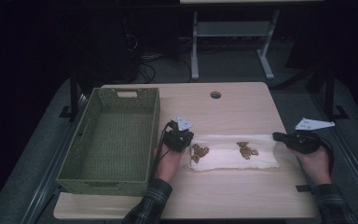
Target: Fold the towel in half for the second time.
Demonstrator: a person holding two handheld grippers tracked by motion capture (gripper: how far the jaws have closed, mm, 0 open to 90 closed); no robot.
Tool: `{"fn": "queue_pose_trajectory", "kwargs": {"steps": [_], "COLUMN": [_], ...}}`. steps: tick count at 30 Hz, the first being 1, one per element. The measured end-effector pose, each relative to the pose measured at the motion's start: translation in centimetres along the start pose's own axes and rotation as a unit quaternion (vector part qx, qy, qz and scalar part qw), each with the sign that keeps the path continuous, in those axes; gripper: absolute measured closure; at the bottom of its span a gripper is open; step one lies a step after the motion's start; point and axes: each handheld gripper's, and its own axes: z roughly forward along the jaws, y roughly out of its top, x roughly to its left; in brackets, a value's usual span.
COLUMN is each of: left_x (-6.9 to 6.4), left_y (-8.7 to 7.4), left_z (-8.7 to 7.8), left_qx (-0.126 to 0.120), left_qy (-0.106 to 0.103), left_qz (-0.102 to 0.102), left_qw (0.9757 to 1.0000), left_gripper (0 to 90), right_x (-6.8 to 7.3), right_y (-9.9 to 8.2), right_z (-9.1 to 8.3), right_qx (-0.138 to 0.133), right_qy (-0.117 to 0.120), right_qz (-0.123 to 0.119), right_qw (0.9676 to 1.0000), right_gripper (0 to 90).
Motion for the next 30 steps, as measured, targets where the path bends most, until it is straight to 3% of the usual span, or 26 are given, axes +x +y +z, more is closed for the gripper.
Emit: {"fn": "queue_pose_trajectory", "kwargs": {"steps": [6,19,30], "left_x": [-0.8,-2.3,-3.2], "left_y": [-0.9,-2.4,-3.2], "left_z": [-0.6,-1.9,-2.9], "left_qx": [0.007,0.014,0.015], "left_qy": [0.002,-0.018,-0.022], "left_qz": [0.01,0.007,0.008], "left_qw": [0.9999,0.9997,0.9996], "left_gripper": [87.0,86.9,86.9], "right_x": [1.0,2.0,3.0], "right_y": [-0.7,-1.7,-2.3], "right_z": [-0.7,-1.4,-2.6], "right_qx": [0.011,0.022,0.019], "right_qy": [0.007,0.012,0.016], "right_qz": [-0.005,-0.008,-0.018], "right_qw": [0.9999,0.9997,0.9995], "right_gripper": [85.9,85.4,85.3]}}
